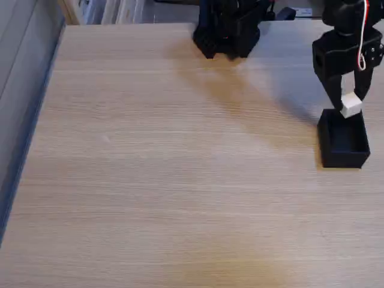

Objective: Pick a white block and place it in the black box.

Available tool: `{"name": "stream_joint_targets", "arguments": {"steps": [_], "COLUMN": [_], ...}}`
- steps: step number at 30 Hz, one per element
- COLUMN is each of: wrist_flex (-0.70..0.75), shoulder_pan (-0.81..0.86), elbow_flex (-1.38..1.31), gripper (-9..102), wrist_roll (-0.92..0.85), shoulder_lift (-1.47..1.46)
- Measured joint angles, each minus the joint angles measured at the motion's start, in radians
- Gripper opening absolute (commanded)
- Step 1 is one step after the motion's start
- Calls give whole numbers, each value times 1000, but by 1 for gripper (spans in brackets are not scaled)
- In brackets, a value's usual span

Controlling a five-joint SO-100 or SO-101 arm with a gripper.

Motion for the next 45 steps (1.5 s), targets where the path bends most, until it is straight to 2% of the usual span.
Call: {"name": "stream_joint_targets", "arguments": {"steps": [1,3,4,9,12,14,15,21,27,30,36,45], "wrist_flex": [0,-8,-9,-11,-14,-14,-14,5,-38,-95,-117,15], "shoulder_pan": [2,-5,-11,-14,-12,-17,-18,38,163,250,414,583], "elbow_flex": [0,0,0,-9,-20,-25,-25,15,279,480,871,1284], "gripper": [6,20,22,26,19,3,0,0,0,0,0,0], "wrist_roll": [0,8,11,17,20,25,28,38,-51,-140,-350,-477], "shoulder_lift": [-3,-5,-5,-5,-5,-5,-5,58,291,463,813,1281]}}
